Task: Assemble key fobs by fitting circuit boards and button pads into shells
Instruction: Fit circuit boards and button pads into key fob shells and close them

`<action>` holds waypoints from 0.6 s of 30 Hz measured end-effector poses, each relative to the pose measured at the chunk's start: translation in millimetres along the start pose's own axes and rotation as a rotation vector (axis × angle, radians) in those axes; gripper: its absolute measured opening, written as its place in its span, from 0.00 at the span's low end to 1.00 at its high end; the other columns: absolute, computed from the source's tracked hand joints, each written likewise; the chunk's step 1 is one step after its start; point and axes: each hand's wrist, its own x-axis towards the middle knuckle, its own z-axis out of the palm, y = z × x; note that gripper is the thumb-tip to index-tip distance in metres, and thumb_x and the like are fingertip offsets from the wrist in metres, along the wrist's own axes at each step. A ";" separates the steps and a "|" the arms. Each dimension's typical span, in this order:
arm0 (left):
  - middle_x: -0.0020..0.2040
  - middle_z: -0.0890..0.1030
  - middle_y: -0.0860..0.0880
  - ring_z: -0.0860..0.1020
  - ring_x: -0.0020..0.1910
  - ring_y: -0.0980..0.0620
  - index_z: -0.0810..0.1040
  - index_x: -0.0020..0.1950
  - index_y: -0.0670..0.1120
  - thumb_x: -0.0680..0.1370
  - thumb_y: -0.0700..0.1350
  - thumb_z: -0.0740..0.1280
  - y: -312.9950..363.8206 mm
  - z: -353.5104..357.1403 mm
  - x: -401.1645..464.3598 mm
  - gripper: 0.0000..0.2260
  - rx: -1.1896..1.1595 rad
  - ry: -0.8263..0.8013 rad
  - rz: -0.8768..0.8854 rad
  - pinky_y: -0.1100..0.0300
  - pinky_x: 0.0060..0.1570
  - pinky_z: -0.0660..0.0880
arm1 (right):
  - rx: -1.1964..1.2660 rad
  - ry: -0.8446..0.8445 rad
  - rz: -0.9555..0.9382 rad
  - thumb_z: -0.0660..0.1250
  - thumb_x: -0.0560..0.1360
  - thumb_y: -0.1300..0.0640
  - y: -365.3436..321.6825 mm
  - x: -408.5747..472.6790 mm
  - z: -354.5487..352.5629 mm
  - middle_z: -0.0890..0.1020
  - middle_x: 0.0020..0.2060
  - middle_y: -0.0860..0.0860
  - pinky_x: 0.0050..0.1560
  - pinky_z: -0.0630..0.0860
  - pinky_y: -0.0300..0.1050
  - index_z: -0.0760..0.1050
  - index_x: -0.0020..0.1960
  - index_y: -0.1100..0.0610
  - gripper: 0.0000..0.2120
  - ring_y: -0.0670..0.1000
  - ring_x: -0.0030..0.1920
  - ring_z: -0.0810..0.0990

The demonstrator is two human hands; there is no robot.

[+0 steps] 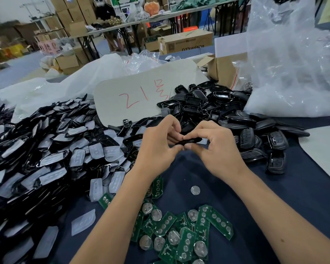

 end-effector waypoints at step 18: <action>0.56 0.81 0.34 0.84 0.53 0.40 0.73 0.65 0.29 0.67 0.31 0.74 9.4 1.6 0.6 0.27 -1.073 -0.113 -0.590 0.55 0.50 0.84 | 0.659 0.019 0.465 0.75 0.73 0.42 11.6 -0.6 9.8 0.65 0.27 0.49 0.26 0.57 0.40 0.85 0.42 0.56 0.16 0.50 0.28 0.60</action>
